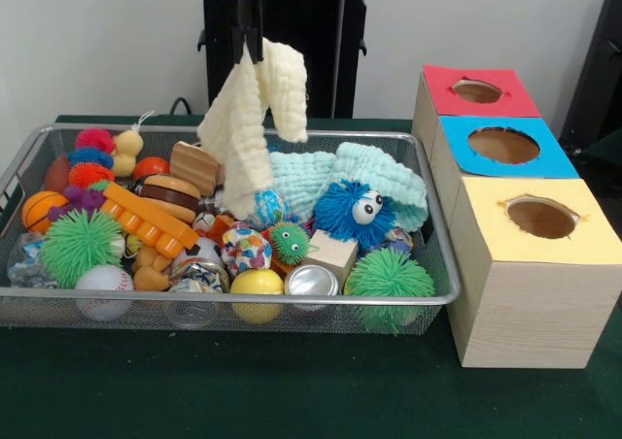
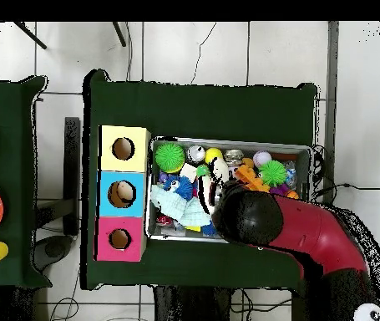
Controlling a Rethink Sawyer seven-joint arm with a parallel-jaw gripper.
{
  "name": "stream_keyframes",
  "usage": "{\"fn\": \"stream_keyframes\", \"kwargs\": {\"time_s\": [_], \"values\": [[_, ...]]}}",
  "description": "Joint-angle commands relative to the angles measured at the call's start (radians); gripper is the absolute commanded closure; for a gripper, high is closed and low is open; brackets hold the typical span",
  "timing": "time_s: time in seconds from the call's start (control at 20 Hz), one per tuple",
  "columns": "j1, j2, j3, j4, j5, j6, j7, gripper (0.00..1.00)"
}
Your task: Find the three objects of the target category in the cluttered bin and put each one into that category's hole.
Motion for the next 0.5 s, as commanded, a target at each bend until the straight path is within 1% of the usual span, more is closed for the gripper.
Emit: {"fn": "stream_keyframes", "kwargs": {"time_s": [0.05, 0.35, 0.5], "values": [[0.016, -0.013, 0.061, 0.092, -0.049, -0.034, -0.013, 1.00], [0.034, -0.021, 0.050, 0.103, -0.052, -0.049, 0.010, 1.00], [0.051, -0.033, 0.042, 0.126, -0.052, -0.069, 0.028, 1.00]]}}
